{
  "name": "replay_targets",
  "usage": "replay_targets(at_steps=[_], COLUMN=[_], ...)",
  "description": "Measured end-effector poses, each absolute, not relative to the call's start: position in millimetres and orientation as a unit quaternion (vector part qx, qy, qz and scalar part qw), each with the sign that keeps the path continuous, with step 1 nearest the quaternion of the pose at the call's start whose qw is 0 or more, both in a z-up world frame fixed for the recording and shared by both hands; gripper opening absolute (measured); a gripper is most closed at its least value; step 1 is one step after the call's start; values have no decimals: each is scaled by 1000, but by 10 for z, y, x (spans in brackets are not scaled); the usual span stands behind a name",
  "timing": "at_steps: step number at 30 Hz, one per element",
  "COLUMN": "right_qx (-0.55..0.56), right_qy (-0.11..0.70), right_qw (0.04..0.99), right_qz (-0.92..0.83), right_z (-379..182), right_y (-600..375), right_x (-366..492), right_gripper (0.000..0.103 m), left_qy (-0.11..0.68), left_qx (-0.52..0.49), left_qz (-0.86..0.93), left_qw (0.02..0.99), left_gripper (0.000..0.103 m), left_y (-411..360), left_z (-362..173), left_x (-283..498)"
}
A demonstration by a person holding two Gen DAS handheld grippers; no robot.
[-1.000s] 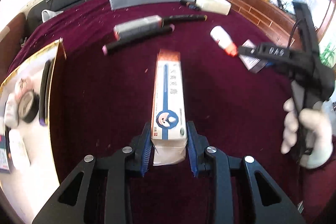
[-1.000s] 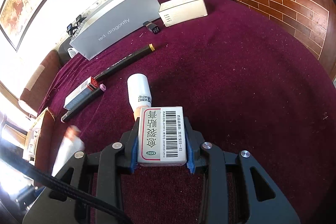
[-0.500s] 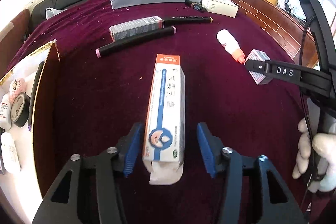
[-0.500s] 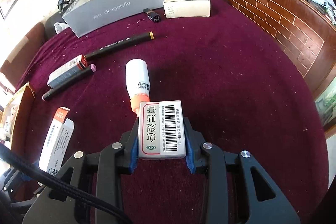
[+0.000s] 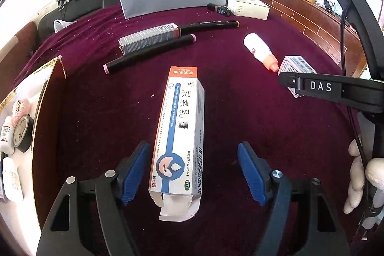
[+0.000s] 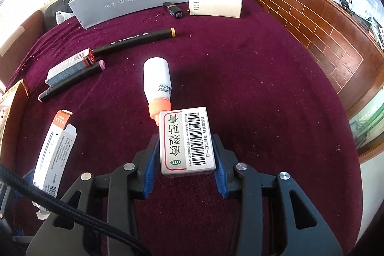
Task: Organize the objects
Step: 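Lift the ointment box and barcode box off the table with both grippers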
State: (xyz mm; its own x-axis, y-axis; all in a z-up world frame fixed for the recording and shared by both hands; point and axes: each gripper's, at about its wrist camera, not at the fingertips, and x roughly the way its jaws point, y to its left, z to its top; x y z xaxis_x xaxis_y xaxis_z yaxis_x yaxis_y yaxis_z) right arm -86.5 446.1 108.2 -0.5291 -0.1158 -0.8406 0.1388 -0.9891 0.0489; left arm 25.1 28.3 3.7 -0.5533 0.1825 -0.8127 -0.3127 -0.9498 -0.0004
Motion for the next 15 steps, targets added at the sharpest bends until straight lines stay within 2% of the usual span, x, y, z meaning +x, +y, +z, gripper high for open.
replay_targets(at_steps=[5, 7, 15], right_qx=[482, 483, 489], right_qy=[24, 29, 14], right_qw=[70, 71, 102], right_qz=[-873, -872, -866], right_z=[1086, 1095, 1164], right_y=[4442, 4439, 4496], right_x=[-842, -810, -588], right_gripper=[37, 31, 31], left_qy=[74, 73, 73], left_qx=[-450, -450, -450], left_qz=[879, 879, 879], left_qw=[141, 141, 141], left_gripper=[69, 69, 69], left_y=[293, 295, 298], left_z=[36, 33, 31], left_x=[253, 256, 255])
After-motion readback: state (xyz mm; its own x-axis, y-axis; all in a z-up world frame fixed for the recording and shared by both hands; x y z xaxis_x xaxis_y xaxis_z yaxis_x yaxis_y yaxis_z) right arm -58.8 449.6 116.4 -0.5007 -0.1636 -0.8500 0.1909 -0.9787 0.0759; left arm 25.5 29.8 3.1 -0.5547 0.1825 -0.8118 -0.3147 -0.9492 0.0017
